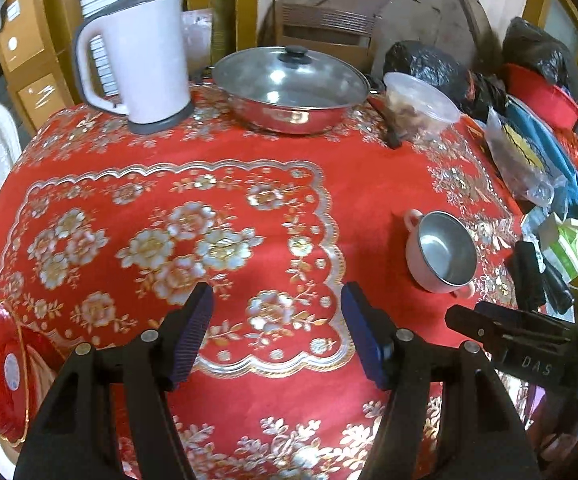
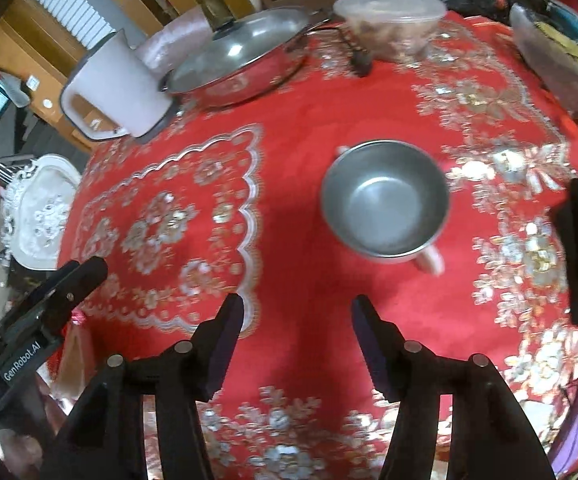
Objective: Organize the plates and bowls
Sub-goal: 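Move both tools to the grey metal pot with the pink handle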
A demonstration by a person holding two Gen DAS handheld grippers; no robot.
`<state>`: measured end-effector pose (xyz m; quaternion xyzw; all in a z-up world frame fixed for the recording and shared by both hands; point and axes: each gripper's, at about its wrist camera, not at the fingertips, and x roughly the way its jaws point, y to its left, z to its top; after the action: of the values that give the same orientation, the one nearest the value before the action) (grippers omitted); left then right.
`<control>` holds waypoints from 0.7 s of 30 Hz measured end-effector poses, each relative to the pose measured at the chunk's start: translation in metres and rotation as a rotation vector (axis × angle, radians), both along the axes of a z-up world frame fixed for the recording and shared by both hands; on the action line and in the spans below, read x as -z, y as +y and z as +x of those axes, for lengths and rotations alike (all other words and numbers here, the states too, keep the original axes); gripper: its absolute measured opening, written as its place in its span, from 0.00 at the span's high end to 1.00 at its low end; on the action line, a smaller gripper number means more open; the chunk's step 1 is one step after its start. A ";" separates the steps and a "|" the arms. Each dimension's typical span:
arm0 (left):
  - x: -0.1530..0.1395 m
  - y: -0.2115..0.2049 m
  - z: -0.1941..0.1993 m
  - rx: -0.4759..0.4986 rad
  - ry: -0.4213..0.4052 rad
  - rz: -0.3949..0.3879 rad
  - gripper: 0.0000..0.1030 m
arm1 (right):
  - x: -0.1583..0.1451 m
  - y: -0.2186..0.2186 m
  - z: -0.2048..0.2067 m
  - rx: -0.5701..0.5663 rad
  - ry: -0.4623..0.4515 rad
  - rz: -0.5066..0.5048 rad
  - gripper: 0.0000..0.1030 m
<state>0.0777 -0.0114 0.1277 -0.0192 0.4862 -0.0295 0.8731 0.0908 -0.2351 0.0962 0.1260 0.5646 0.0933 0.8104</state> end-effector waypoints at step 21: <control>0.016 -0.032 0.015 0.023 0.015 0.049 0.37 | 0.011 -0.017 -0.001 0.038 0.041 0.007 0.40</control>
<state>0.0922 -0.0430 0.1116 0.0076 0.4935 -0.0275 0.8693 0.0894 -0.2519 0.0853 0.1414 0.5782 0.0775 0.7998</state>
